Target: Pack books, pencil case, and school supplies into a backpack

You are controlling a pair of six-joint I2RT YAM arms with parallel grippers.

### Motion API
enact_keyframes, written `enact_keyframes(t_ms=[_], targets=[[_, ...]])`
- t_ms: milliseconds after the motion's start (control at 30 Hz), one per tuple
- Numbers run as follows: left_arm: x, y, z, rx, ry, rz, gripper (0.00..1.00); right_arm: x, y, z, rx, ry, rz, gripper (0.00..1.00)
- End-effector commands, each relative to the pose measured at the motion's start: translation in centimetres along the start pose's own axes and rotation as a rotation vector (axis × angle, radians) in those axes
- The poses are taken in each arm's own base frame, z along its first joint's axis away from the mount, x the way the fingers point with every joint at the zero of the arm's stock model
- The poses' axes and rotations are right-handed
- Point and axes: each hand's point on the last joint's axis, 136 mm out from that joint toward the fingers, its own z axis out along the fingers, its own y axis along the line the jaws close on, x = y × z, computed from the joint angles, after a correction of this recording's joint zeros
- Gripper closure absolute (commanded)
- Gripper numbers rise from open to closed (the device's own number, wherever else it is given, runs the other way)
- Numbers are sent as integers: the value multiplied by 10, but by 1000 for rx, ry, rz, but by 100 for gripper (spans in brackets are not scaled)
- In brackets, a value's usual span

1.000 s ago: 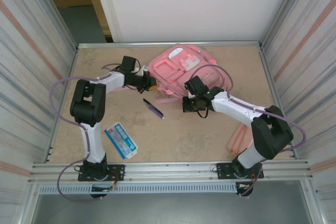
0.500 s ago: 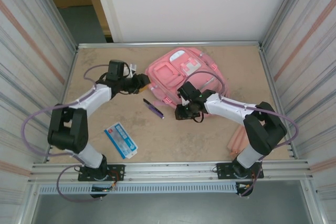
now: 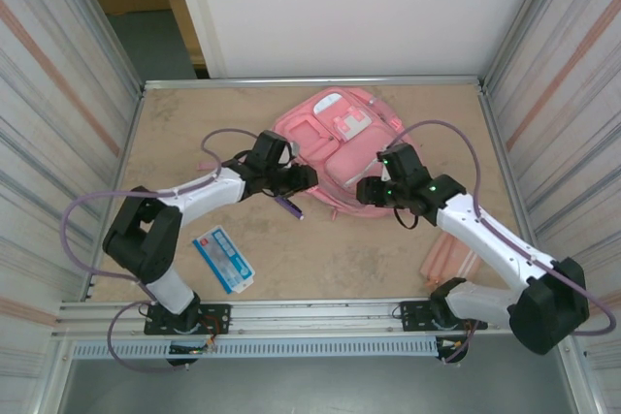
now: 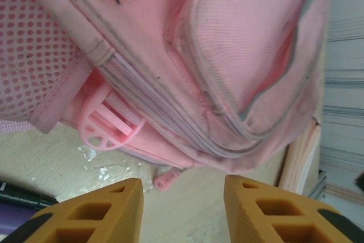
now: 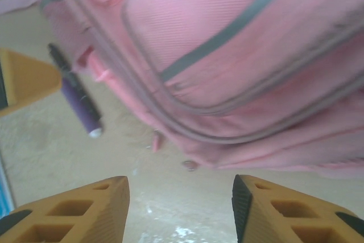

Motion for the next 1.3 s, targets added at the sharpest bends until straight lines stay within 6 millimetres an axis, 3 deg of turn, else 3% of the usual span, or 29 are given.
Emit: enact_keyframes(t_ms=[0, 100, 300, 467, 567, 767, 867, 933, 1000, 1167, 1267], targets=[[-2, -13, 11, -30, -5, 33, 58, 10, -17, 2, 58, 14, 34, 48], [3, -18, 24, -50, 14, 40, 58, 13, -18, 4, 52, 8, 55, 48], [2, -11, 44, -90, 2, 53, 62, 15, -19, 4, 44, -4, 64, 47], [1, -1, 57, -161, -5, 78, 59, 16, -19, 5, 34, -6, 57, 46], [4, -5, 72, -98, 31, 77, 58, 21, -20, 8, 31, -2, 70, 46], [-8, -1, 76, -116, 1, 66, 59, 30, -18, 14, 13, 20, 75, 46], [-8, 1, 77, -131, -3, 67, 65, 32, -17, 16, 5, 18, 80, 46], [-10, 8, 76, -165, -21, 69, 87, 34, -13, 18, -6, 23, 73, 46], [-11, 11, 74, -174, -36, 64, 100, 36, -11, 19, -3, 27, 57, 46], [-17, -1, 57, -139, -81, 79, 100, 41, -11, 28, 14, 56, 51, 46], [-17, -22, 51, -39, -43, 83, 100, 38, -12, 30, 26, 55, 60, 46]])
